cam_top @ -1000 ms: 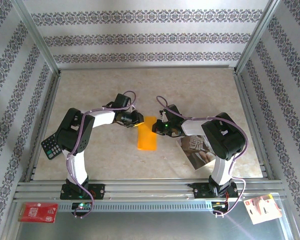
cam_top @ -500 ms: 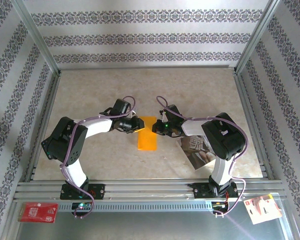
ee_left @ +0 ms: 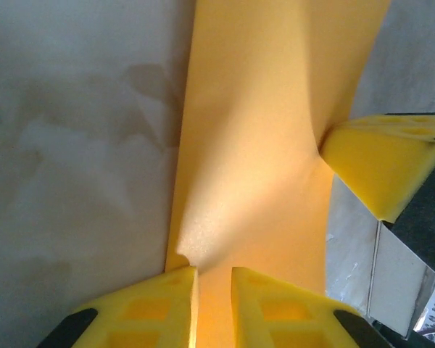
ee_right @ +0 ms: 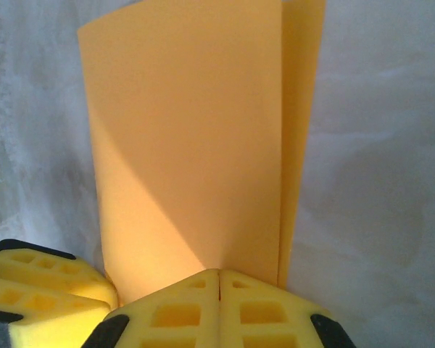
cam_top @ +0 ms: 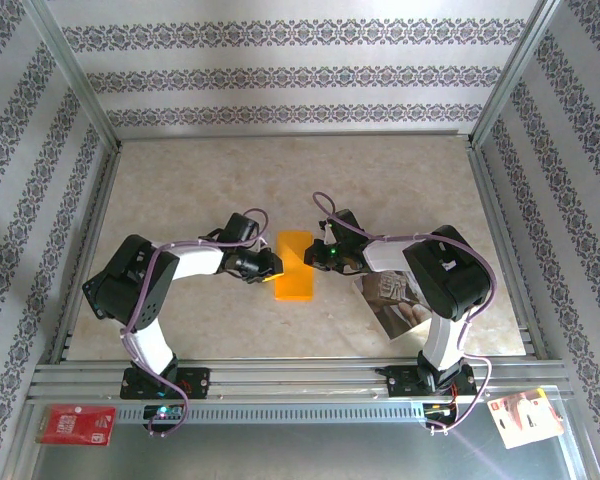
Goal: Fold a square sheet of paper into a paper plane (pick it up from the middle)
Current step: First fold in half a square sheet of paper at the center of the table.
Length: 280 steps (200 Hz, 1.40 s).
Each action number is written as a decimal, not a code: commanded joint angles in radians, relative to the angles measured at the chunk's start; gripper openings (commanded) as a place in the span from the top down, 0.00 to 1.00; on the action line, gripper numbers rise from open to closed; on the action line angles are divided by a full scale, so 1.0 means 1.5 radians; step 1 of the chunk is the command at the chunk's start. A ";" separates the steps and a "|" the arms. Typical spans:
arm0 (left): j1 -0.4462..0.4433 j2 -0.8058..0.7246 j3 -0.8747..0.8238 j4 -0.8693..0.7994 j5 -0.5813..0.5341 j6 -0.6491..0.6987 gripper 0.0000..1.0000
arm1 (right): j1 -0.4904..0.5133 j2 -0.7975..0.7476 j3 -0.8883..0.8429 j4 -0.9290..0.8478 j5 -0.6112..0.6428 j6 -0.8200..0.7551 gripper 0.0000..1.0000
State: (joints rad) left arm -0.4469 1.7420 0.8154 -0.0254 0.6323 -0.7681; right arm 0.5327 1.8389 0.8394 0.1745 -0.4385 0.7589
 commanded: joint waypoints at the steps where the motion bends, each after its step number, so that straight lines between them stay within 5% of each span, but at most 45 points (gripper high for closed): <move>1: -0.002 -0.042 -0.012 0.007 0.019 -0.014 0.80 | -0.005 0.030 -0.042 -0.123 0.070 -0.015 1.00; 106: -0.012 0.027 -0.035 0.061 0.012 -0.032 0.85 | -0.006 0.022 -0.049 -0.124 0.073 -0.016 1.00; 189: -0.012 0.046 -0.049 -0.014 -0.002 0.016 0.97 | -0.012 -0.017 -0.024 -0.136 0.045 -0.030 1.00; 243: -0.011 0.047 -0.056 -0.066 0.034 0.083 1.00 | -0.017 -0.120 -0.003 -0.129 -0.028 -0.027 0.86; 280: -0.011 0.038 -0.074 -0.052 0.048 0.083 1.00 | 0.026 -0.091 0.024 -0.062 -0.065 0.034 0.83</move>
State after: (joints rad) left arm -0.4568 1.7699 0.7677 0.0383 0.7177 -0.6827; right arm 0.5320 1.6726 0.8429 0.0166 -0.4767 0.7475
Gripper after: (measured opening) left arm 0.038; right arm 0.162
